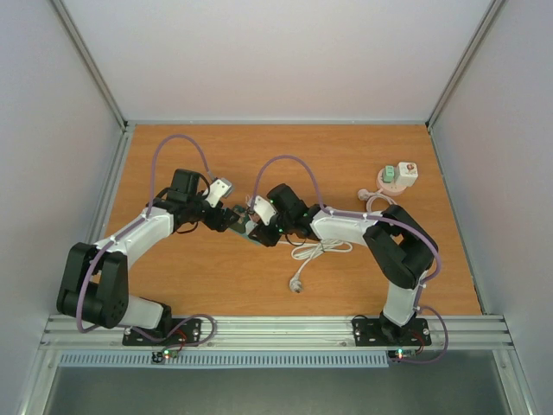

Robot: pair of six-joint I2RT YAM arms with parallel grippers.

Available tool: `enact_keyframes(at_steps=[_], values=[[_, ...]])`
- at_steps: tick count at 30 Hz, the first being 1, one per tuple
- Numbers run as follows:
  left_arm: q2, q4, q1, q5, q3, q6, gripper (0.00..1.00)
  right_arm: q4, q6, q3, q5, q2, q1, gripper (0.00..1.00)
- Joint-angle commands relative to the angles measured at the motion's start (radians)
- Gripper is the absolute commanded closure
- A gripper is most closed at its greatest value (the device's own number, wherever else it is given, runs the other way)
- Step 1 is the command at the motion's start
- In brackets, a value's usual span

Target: Pull the plug off the socket

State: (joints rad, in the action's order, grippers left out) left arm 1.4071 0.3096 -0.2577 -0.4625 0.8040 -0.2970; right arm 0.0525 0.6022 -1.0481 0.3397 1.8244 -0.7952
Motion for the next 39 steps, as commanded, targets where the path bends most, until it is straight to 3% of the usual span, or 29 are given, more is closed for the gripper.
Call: enact_keyframes(at_steps=[1, 16, 39], values=[[0.016, -0.026, -0.005, 0.019, -0.012, -0.014, 0.24, -0.026, 0.004, -0.031, -0.050, 0.010, -0.015, 0.56], [0.024, 0.000, -0.019, 0.072, -0.037, -0.059, 0.26, -0.037, -0.016, -0.028, -0.034, -0.039, -0.015, 0.76], [0.045, 0.034, -0.020, 0.048, -0.012, -0.046, 0.25, 0.021, -0.085, -0.032, 0.047, -0.157, 0.054, 0.82]])
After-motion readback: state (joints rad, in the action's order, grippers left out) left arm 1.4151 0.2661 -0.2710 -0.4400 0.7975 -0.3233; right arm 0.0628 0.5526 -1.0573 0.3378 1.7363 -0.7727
